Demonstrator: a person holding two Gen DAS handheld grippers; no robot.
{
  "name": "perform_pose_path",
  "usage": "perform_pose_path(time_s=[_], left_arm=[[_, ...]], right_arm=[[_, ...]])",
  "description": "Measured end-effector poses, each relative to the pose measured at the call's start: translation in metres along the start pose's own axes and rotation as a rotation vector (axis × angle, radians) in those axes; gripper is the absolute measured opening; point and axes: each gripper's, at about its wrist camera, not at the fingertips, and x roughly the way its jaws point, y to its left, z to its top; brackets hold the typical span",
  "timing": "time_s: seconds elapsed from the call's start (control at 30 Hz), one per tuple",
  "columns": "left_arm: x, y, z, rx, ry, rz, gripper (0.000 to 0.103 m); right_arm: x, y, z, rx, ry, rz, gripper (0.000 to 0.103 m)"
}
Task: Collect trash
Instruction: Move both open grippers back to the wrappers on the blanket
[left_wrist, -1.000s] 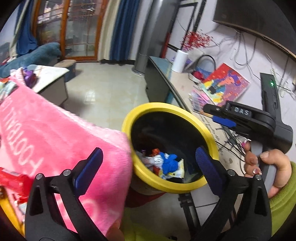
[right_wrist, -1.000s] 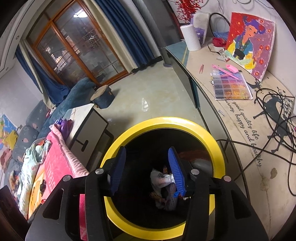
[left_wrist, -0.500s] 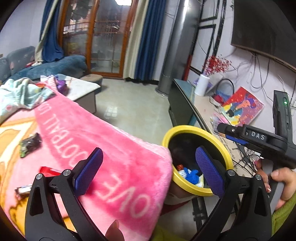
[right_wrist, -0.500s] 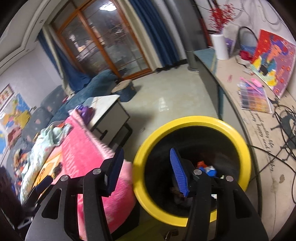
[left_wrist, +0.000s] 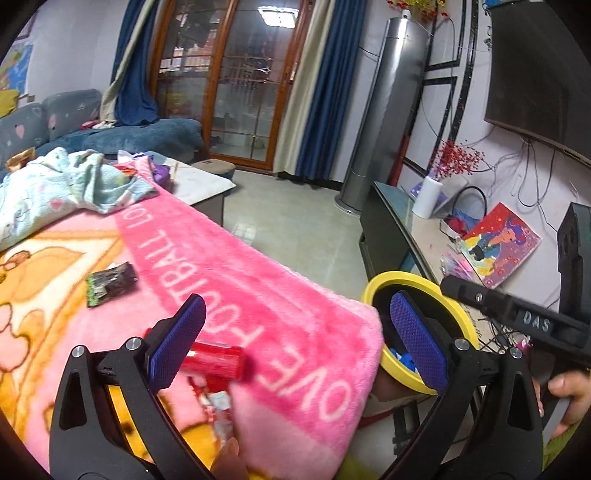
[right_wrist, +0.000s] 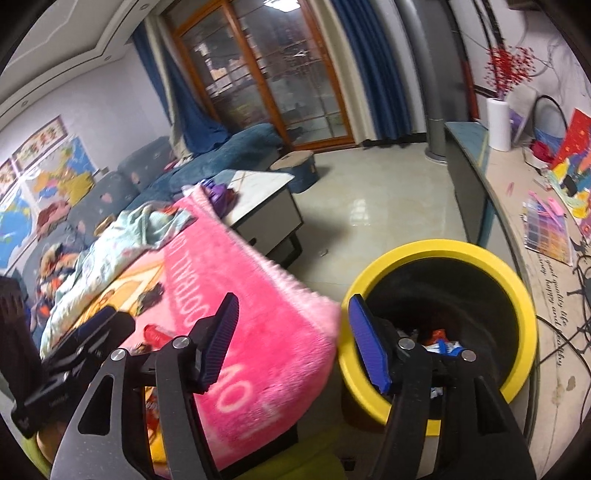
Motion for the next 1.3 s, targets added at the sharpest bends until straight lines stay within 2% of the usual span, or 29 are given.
perform_pose_path(time_s=[0.37, 0.8, 1.07, 1.3], left_arm=[[-0.02, 0.041, 0.0, -0.062, -0.037, 0.06, 0.092], [-0.037, 0.092, -0.001, -0.148, -0.057, 0.138, 0.092], [-0.04, 0.132, -0.013, -0.201, 0.001, 0.211, 0.092], [-0.036, 0.159, -0.023, -0.224, 0.057, 0.244, 0.092]], right_arm=[[0.012, 0.049, -0.02, -0.134, 0.04, 0.066, 0.061], [0.023, 0.084, -0.038, -0.255, 0.085, 0.086, 0.061], [0.035, 0.101, -0.044, -0.291, 0.124, 0.097, 0.063], [0.047, 0.121, -0.055, -0.339, 0.161, 0.11, 0.063]])
